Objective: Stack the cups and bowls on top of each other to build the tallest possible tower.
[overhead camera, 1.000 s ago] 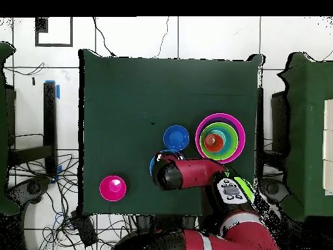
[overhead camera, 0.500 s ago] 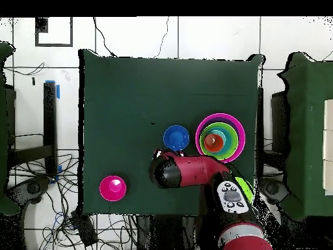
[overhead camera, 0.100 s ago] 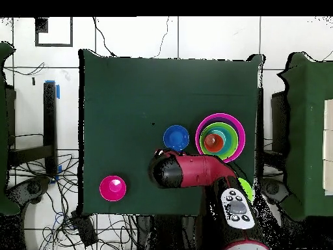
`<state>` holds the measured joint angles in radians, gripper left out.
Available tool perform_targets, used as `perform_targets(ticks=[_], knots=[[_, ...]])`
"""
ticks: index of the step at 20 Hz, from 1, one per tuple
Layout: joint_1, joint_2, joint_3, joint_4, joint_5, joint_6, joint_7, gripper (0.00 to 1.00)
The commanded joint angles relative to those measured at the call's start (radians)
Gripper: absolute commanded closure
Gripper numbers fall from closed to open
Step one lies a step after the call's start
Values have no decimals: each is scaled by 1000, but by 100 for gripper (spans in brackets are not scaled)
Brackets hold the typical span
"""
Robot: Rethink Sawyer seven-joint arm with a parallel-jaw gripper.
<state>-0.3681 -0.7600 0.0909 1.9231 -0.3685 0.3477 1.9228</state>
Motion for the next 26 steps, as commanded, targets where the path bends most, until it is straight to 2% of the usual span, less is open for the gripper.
perform_targets(ticks=[1,9,14,26], knots=[[-1,10,111,43,20,51,21,0],[-16,28,150,18,11,30,0,0],[-11,60,168,-28,2,19,-3,0],[-36,85,215,-90,1,51,-32,0]])
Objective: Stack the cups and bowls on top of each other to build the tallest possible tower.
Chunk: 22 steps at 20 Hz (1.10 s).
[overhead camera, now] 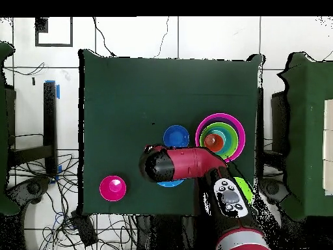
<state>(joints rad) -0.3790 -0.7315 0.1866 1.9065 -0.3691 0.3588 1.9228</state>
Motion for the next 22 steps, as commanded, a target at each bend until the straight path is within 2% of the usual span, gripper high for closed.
perform_targets(ticks=[1,13,22], knots=[[-29,60,122,-79,-1,42,-35,0],[-67,105,143,-156,-43,48,-72,0],[-88,110,144,-181,-62,57,-90,0]])
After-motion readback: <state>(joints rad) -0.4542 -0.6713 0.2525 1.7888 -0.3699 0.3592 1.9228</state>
